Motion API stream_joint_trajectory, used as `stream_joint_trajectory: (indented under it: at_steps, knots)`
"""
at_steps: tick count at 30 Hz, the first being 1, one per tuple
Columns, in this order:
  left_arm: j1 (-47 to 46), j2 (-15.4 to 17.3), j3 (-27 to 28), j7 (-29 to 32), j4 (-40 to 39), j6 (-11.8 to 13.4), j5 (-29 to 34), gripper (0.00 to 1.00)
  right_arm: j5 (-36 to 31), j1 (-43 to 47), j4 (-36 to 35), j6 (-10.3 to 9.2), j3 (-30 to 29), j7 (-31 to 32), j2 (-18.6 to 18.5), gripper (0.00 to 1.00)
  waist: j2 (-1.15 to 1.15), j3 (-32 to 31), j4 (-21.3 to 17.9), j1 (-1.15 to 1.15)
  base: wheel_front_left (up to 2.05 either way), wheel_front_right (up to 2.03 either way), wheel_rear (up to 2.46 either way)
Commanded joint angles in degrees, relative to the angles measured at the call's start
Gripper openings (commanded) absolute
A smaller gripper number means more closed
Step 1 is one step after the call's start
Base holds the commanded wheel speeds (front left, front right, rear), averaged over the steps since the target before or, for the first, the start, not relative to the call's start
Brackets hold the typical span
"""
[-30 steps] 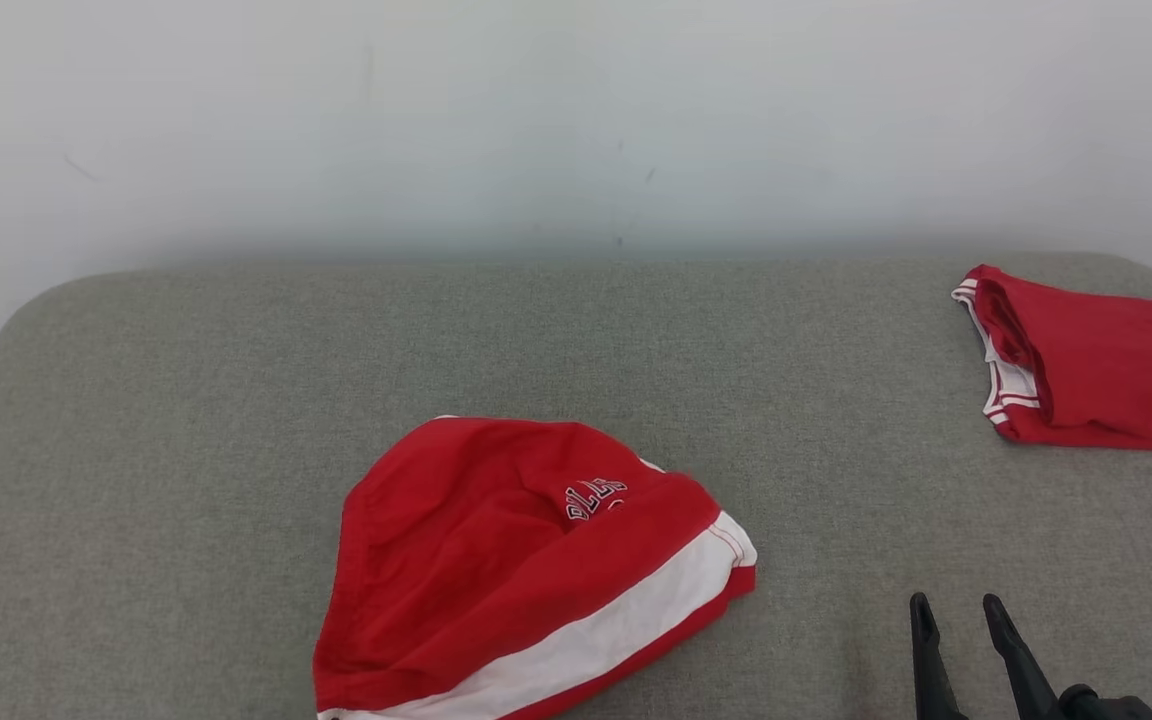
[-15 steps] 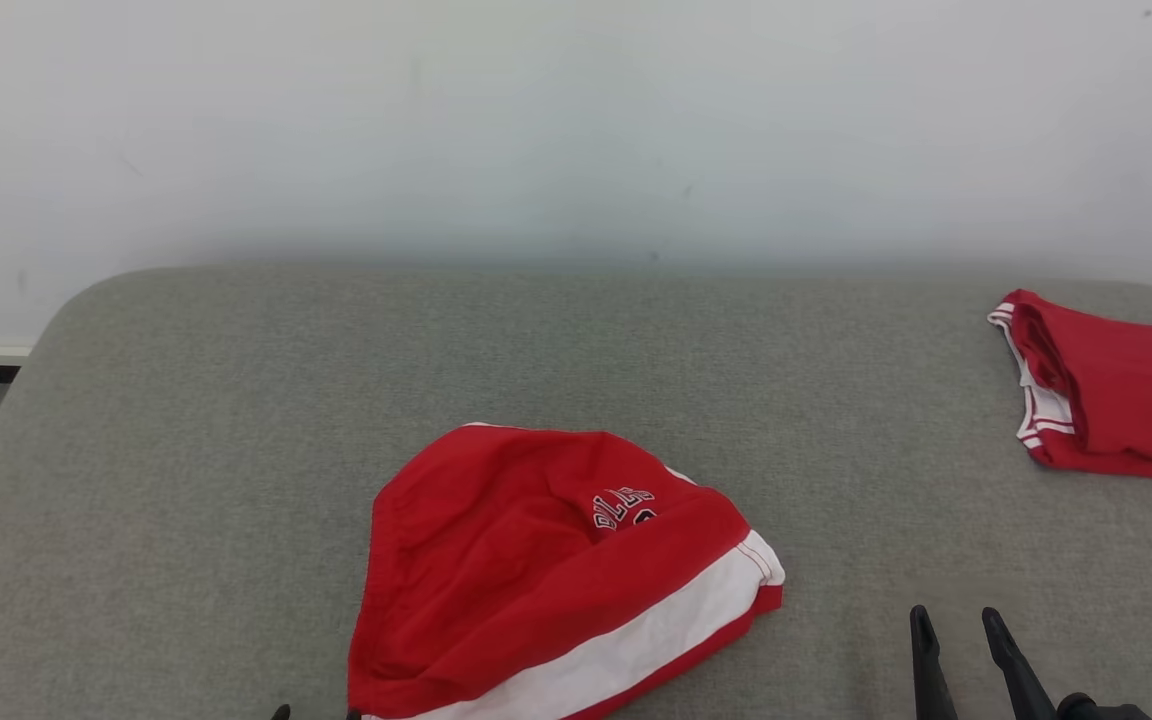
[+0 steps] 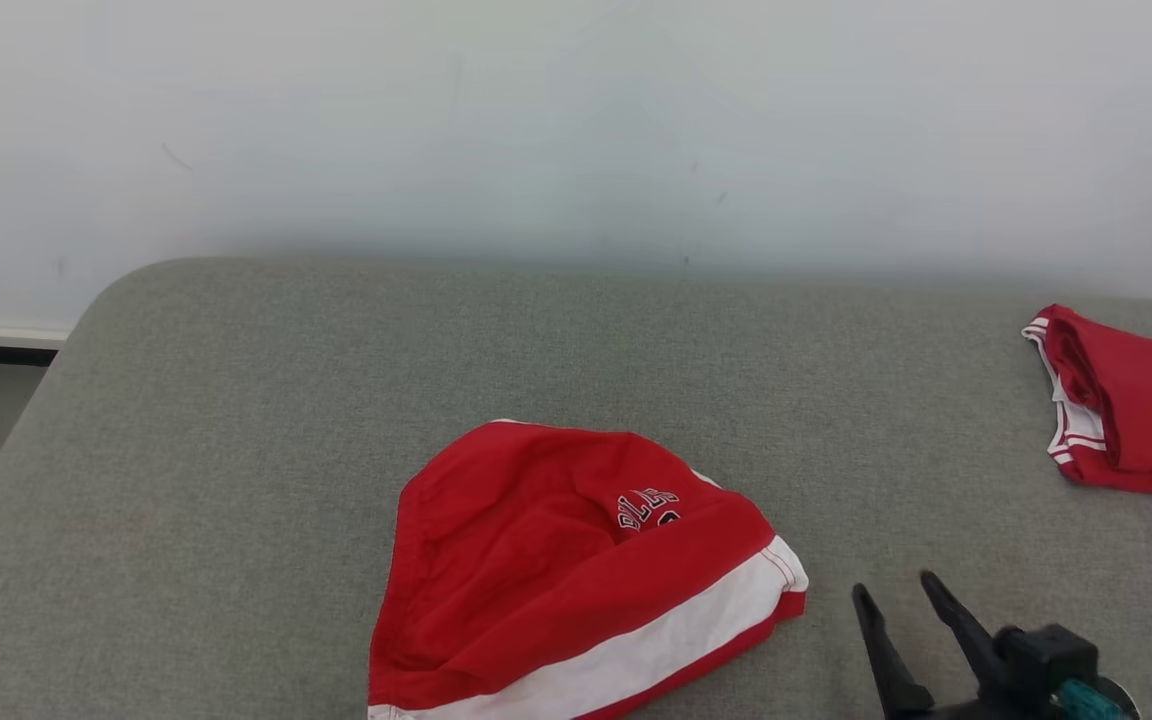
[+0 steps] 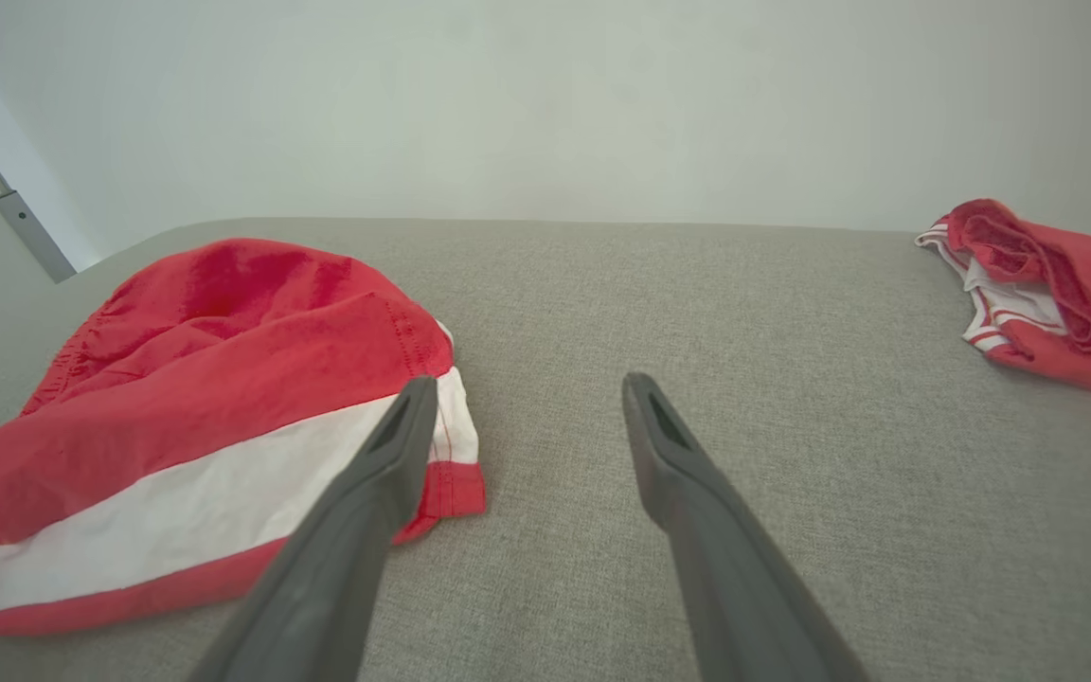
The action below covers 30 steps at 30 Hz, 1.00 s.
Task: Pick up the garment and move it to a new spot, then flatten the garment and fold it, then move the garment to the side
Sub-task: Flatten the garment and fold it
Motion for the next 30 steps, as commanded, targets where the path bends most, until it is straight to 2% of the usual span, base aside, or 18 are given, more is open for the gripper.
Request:
stream_joint_trajectory:
  at_steps: [1,10,18,23,24,25,26,30]
  knots:
    - [-1.08,0.55,-0.49,-0.08,0.57,0.15,-1.23,1.00,0.44,-1.06,0.61,-0.16,0.88,0.21,-0.50,1.00,0.00,0.31,0.07,0.00,0.00,0.00,0.00]
    - [-8.56,2.48,-8.30,-0.59,4.84,0.14,-6.56,1.00,5.09,-10.12,8.11,-0.16,10.56,2.94,-6.14,1.00,0.00,3.44,0.93,0.00,0.00,0.00,0.00]
    - [-14.16,3.04,-15.05,-0.39,8.61,0.14,-11.88,1.00,11.86,-17.96,13.83,-0.16,20.56,4.67,-9.51,1.00,0.00,5.97,1.80,0.00,0.00,0.00,0.00]
    - [-15.66,3.06,-17.41,-0.77,8.80,0.14,-14.81,1.00,15.35,-20.41,15.93,-0.16,24.74,5.38,-10.11,1.00,0.00,6.45,1.89,0.00,0.00,0.00,0.00]
    - [-15.81,2.95,-17.66,-0.89,8.48,0.14,-15.83,0.71,16.35,-20.97,16.34,-0.16,26.04,5.79,-10.39,0.89,0.00,6.53,1.88,0.00,0.00,0.00,0.00]
    - [-16.10,3.04,-17.65,-0.99,8.09,0.14,-16.11,0.21,17.43,-21.43,16.55,-0.16,27.21,6.04,-10.56,0.00,0.00,6.61,1.87,0.00,0.00,0.00,0.00]
    - [-16.19,3.17,-17.78,-1.05,7.67,0.14,-16.66,0.00,18.44,-21.89,16.87,-0.16,28.07,6.12,-10.80,0.00,0.00,6.69,1.86,0.00,0.00,0.00,0.00]
    - [-14.95,3.74,-16.50,-1.20,5.75,0.14,-16.96,0.00,20.92,-23.11,16.95,-0.16,30.60,3.46,-11.84,0.00,0.00,6.26,1.80,0.00,0.00,0.00,0.00]
